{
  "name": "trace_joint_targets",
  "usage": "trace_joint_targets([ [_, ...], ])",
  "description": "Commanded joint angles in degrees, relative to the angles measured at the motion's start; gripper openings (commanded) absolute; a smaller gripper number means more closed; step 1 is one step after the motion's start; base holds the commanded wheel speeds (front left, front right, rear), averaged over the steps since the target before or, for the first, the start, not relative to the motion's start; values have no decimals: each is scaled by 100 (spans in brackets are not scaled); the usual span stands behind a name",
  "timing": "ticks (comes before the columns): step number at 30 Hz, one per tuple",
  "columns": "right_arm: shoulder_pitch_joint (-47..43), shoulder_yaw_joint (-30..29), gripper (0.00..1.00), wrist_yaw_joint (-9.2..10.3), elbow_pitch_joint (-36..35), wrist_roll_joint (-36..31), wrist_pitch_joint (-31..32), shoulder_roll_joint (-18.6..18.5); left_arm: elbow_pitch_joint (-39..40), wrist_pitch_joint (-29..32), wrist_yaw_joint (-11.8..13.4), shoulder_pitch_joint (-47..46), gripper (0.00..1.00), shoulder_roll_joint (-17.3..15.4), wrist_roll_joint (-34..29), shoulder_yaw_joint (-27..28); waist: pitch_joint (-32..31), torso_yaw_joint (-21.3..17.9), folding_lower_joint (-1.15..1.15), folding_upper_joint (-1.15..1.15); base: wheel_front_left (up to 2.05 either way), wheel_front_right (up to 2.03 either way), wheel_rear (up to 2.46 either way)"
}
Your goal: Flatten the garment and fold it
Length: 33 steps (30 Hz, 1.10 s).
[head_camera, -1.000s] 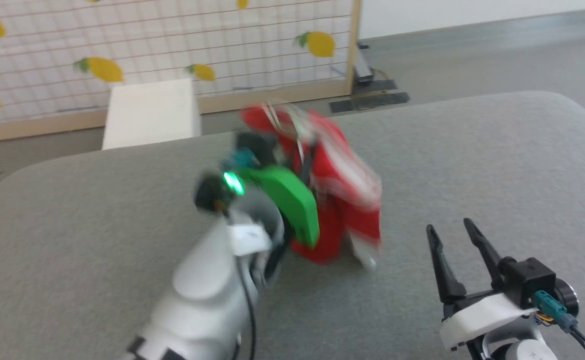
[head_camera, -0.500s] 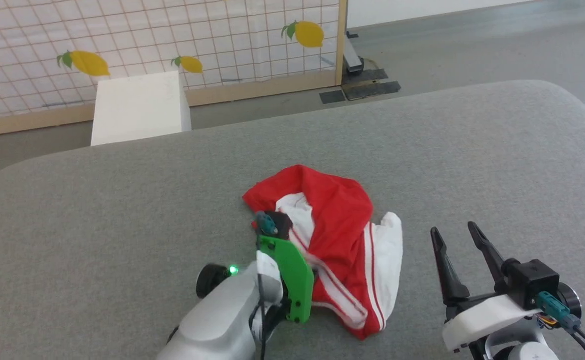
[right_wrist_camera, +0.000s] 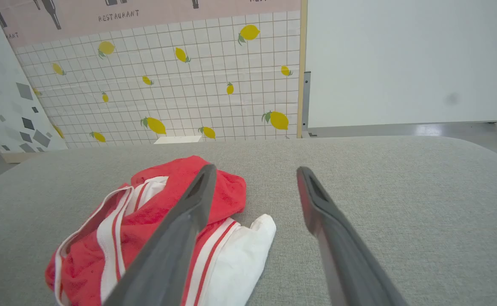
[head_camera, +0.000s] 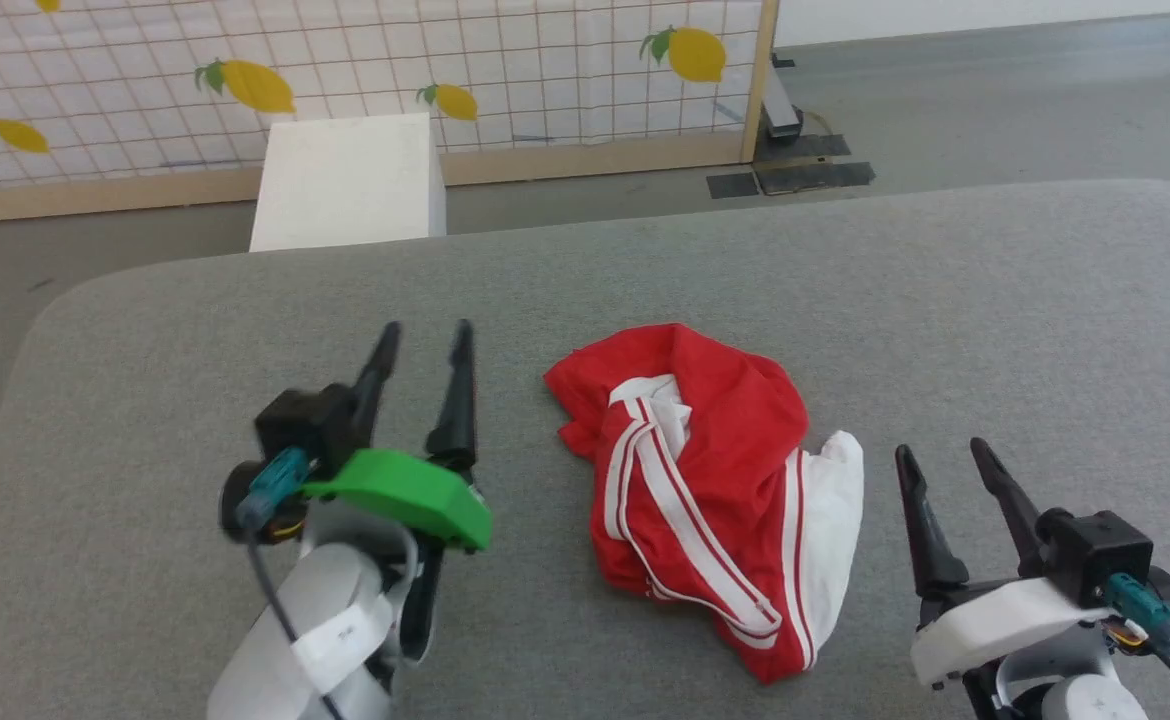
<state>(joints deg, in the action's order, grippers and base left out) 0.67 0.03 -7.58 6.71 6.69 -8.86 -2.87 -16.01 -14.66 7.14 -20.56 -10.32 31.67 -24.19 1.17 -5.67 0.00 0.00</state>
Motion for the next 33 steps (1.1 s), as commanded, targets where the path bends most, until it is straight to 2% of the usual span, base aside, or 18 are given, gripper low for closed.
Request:
trace_joint_targets([
  [1, 123, -52, 100, 9, 53, 53, 36, 0, 192, -30, -26, 304, 100, -22, -209, 170, 21, 92, 0, 0, 0, 0, 0],
  [5, 267, -180, 100, 9, 408, 113, 485, 0, 665, -32, -235, 947, 100, 49, -662, 744, 26, 173, 0, 0, 0, 0, 0],
  [12, 677, -218, 100, 9, 1379, 41, 2056, 0, 1041, -33, -651, 1651, 100, 344, -1248, 1431, 100, 314, 0, 0, 0, 0, 0],
  [14, 777, -91, 100, 9, 1670, -19, 2648, 0, 1083, -33, -747, 1744, 100, 433, -1358, 1565, 113, 356, 0, 0, 0, 0, 0],
  [21, 1012, 397, 100, 9, 2160, -64, 4047, 0, 1109, -33, -978, 1850, 100, 649, -1592, 1871, 155, 458, 0, 0, 0, 0, 0],
  [22, 1024, 440, 33, 9, 2171, -91, 4182, 0, 1098, -33, -1003, 1855, 100, 667, -1617, 1898, 153, 468, 0, 0, 0, 0, 0],
  [23, 1026, 459, 0, 9, 2161, -105, 4249, 0, 1086, -33, -1023, 1859, 100, 680, -1633, 1914, 151, 475, 0, 0, 0, 0, 0],
  [25, 1025, 396, 0, 9, 2033, -90, 4142, 0, 1063, -33, -1065, 1868, 100, 702, -1655, 1949, 135, 483, 0, 0, 0, 0, 0],
  [29, 997, -157, 0, 9, 1555, -289, 2999, 0, 1025, -33, -1128, 1906, 100, 727, -1678, 1990, 79, 482, 0, 0, 0, 0, 0],
  [33, 819, -1050, 0, 9, 1194, -570, 1933, 0, 971, -33, -1172, 1942, 100, 738, -1681, 1988, -3, 482, 0, 0, 0, 0, 0],
])
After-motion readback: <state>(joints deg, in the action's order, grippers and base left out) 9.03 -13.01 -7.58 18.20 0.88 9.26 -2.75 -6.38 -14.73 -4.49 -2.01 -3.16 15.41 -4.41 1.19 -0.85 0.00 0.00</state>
